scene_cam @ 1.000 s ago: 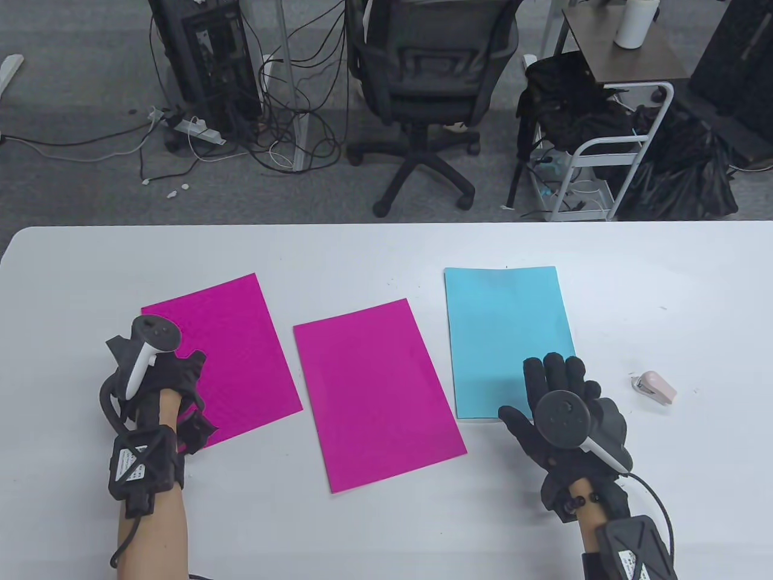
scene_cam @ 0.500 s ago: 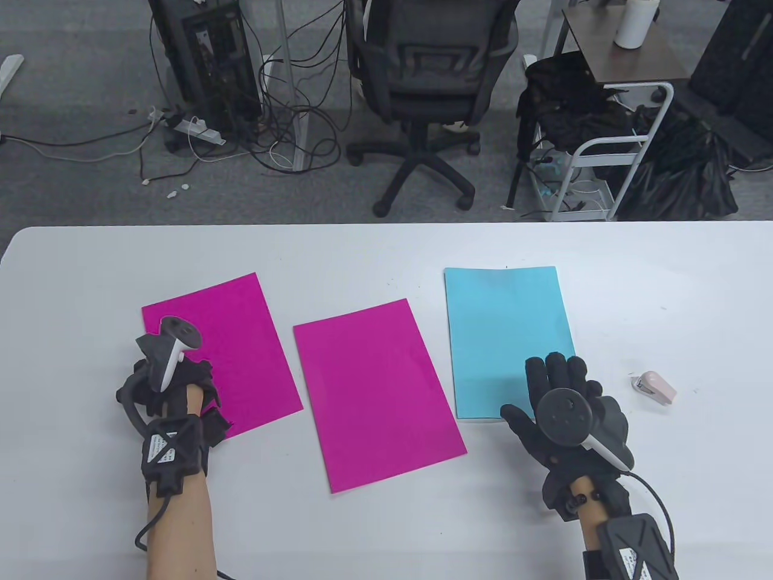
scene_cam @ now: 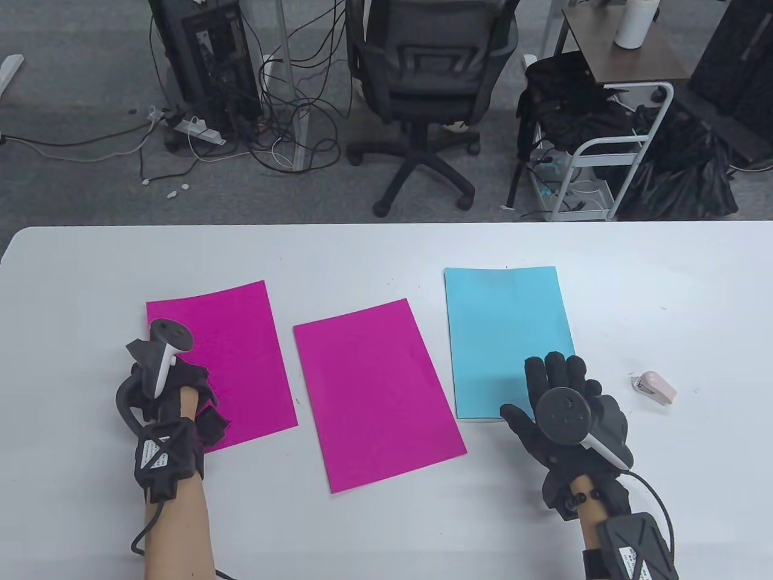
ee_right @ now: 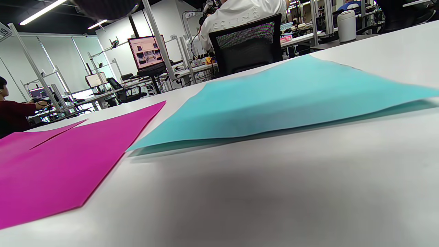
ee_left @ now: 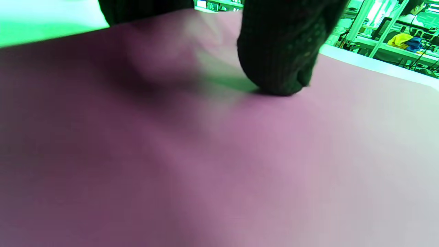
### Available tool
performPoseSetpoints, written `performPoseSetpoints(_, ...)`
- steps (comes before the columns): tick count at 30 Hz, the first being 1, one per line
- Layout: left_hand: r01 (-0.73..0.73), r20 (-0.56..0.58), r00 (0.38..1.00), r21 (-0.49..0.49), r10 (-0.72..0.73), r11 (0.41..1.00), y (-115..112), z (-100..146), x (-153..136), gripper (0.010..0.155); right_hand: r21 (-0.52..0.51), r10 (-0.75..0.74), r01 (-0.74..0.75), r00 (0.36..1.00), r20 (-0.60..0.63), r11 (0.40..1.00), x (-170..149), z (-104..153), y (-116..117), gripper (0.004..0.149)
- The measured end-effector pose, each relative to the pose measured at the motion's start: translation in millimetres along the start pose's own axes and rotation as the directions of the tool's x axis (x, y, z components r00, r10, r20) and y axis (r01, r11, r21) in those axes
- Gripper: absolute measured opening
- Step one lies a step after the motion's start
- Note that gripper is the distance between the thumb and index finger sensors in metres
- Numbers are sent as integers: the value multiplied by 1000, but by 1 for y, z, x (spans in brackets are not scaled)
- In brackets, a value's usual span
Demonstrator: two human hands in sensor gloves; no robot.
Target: Push down lever to staple documents
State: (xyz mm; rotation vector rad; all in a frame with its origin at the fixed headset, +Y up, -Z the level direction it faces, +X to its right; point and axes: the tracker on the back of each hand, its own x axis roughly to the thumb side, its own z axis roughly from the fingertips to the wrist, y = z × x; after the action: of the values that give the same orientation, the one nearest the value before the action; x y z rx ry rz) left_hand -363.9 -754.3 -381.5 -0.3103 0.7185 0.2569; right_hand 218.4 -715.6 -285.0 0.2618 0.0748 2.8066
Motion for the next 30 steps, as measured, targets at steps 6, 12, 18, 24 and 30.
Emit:
performPoseSetpoints(6,33,-22,999,3,-33,999,6,1,-13,98,2,10,-10,1000,-13,1000,-3,-3,0,87)
performPoseSetpoints(12,-115,0,993,-6,115,993,19,6,-31,85,-5,41,-41,998,-52,999,-13,-12,1,86)
performPoseSetpoints(18,-249,-1,968,-81,249,965,35,11,-53,66,28,104,-101,985,-138,994,-24,-32,1,84)
performPoseSetpoints(24,-217,-17,976,-138,217,966,44,13,-65,45,151,206,-176,956,-209,973,-33,-58,8,83)
performPoseSetpoints(30,-195,21,979,-206,203,959,41,22,-54,39,278,231,-147,926,-298,949,-38,-83,25,82)
